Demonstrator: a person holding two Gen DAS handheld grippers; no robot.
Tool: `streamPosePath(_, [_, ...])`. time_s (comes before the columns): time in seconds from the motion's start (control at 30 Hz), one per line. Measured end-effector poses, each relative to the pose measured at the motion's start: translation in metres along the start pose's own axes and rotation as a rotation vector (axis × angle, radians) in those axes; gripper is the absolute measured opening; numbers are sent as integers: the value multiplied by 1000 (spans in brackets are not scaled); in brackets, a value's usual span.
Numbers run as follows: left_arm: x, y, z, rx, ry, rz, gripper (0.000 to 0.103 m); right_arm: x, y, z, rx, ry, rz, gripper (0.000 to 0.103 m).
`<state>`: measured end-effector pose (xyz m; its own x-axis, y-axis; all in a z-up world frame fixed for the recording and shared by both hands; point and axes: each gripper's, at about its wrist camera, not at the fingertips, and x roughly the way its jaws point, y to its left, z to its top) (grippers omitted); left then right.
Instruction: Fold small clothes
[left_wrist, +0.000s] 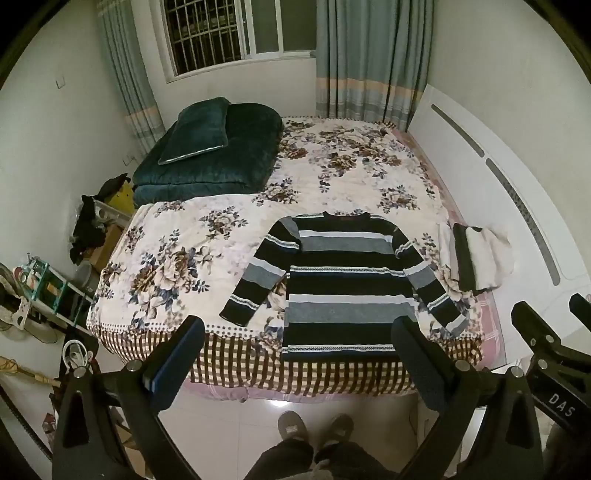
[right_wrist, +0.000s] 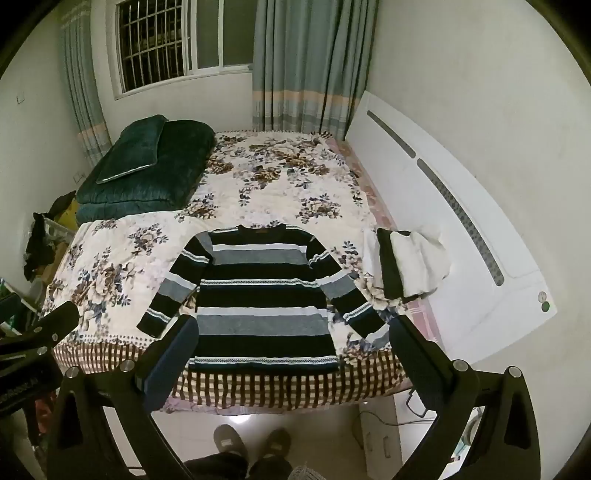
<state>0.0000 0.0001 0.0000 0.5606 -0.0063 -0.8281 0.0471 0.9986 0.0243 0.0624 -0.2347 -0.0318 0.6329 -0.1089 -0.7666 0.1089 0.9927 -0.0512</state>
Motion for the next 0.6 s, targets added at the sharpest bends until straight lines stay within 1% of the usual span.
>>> streamPosePath(0.5, [4, -7, 5, 4, -10, 8, 103, 0, -2, 5, 5, -3, 7, 103])
streamPosePath(0.6, [-2, -7, 4, 5, -9, 5, 103, -2, -2, 6, 4, -4, 8, 103])
